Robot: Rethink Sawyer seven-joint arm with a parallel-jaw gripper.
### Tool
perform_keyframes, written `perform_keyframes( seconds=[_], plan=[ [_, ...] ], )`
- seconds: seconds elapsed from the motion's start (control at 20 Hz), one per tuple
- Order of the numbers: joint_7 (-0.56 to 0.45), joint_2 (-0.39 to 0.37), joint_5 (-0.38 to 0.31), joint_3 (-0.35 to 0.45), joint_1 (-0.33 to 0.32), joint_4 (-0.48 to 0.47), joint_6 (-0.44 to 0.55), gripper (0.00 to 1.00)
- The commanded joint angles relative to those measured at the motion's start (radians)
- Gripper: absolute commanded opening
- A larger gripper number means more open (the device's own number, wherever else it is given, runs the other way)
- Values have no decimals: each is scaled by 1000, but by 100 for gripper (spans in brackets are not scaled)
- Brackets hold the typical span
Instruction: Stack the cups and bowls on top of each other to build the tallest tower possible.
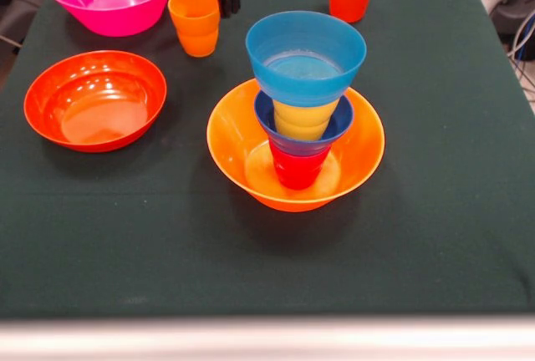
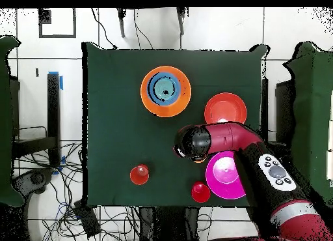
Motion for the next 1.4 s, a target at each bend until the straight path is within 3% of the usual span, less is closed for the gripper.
perform_keyframes(
  seconds=[0.05,0.45,0.65,0.7,1.15,1.4],
  plan=[
    [39,29,-64,-15,35,-74,-58,0],
    [37,15,-74,-37,46,-73,-31,0],
    [9,-35,-39,-18,33,-43,10,0],
    [11,-39,-35,-17,30,-37,10,100],
    [44,-53,-22,-20,16,6,-27,100],
    [57,-34,-49,-32,7,23,-79,100]
  ],
)
